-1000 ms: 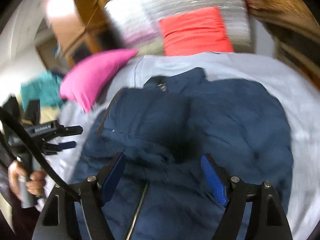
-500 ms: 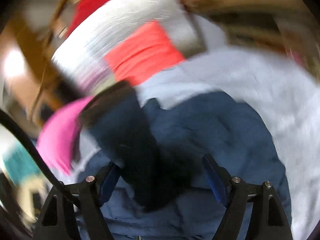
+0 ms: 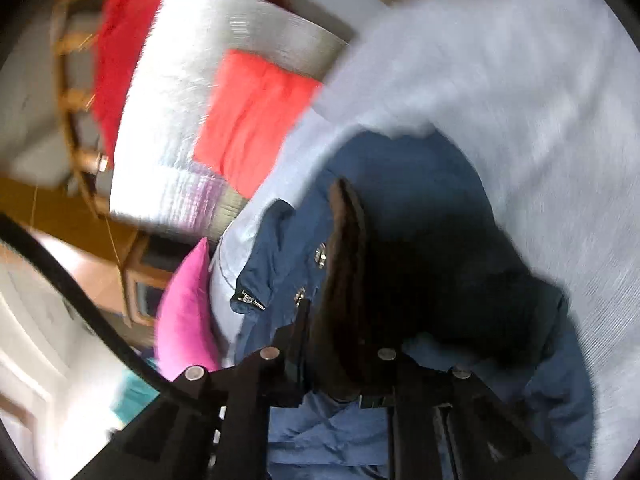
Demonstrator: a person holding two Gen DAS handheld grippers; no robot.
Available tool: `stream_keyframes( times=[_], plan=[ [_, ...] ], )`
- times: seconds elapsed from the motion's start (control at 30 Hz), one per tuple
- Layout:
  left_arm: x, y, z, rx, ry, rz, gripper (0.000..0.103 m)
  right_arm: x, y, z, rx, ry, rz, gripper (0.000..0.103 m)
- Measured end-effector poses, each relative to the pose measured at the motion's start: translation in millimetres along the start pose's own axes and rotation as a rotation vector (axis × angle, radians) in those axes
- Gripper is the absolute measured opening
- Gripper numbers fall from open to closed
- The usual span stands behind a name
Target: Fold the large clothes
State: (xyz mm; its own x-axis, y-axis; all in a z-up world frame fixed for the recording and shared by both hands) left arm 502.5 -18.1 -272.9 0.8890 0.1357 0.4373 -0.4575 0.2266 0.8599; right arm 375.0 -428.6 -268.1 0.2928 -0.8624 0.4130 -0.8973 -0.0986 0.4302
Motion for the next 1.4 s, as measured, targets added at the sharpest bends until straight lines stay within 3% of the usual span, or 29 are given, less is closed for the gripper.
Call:
stream_keyframes(
  times=[0.1,0.17,0.2,0.27,0.33,0.43,0.53,0.6,0.73,0.83,0.9,0.93,0.97,1.03,1.13,1.2,1.4],
  plan=[
    [0,-6,3,0.021,-0.028,-0.003,0.083,-1,2,-25,-0.039,0.174,0.042,0.017],
    [0,-10,3,0.024,-0.034,-0.010,0.083,-5,-13,-21,-0.167,0.265,0.013,0.017],
    [0,-9,4,0.022,-0.032,-0.008,0.083,-8,-22,-11,-0.210,0.266,-0.041,0.020],
    [1,-8,3,0.018,-0.031,-0.006,0.083,-8,-23,-1,-0.194,0.216,-0.075,0.022],
    [2,-3,0,0.014,-0.029,0.002,0.083,-3,-13,5,-0.167,0.172,-0.081,0.039],
    [5,12,-2,0.025,-0.043,0.055,0.083,11,12,3,-0.136,0.176,-0.013,0.062],
    [10,25,-3,0.011,-0.043,0.108,0.083,32,34,12,-0.149,0.177,0.059,0.073],
    [13,28,-8,-0.013,-0.015,0.122,0.083,40,38,21,-0.164,0.142,0.061,0.074],
    [11,11,-19,-0.043,0.036,0.065,0.083,43,9,41,-0.143,0.056,-0.051,0.074],
    [3,-4,-22,-0.002,0.032,0.013,0.083,34,-5,53,-0.148,0.027,-0.124,0.075],
    [3,-4,-21,0.010,0.021,0.012,0.083,27,-8,41,-0.159,0.087,-0.116,0.074],
    [4,-1,-21,0.013,0.018,0.020,0.083,24,-8,34,-0.150,0.122,-0.111,0.053],
    [5,1,-19,0.017,0.014,0.031,0.083,22,-4,18,-0.163,0.192,-0.097,0.044],
    [7,6,-15,0.028,-0.001,0.056,0.083,19,3,-7,-0.179,0.321,-0.041,0.038],
    [5,2,-14,0.043,-0.004,0.046,0.083,13,5,-15,-0.233,0.414,-0.003,0.036],
    [2,-4,-14,0.043,-0.004,0.023,0.083,5,-14,8,-0.338,0.432,-0.078,0.036],
    [5,4,-14,0.067,-0.017,0.045,0.083,8,13,7,-0.292,0.383,-0.067,0.051]
  ],
)
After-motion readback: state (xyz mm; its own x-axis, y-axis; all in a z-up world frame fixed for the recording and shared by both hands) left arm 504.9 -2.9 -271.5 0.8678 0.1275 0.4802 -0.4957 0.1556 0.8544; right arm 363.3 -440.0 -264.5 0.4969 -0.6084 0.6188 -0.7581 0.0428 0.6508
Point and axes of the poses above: each gripper's, at about its wrist camera, not at the fingertips, and y roughly against the way its jaws point, z to its right, x to its top, the point moved 3 cm from there along -y, roughly the way its jaws point, and after that the axes turned 8 degrees about z, right-handed, at the moved point
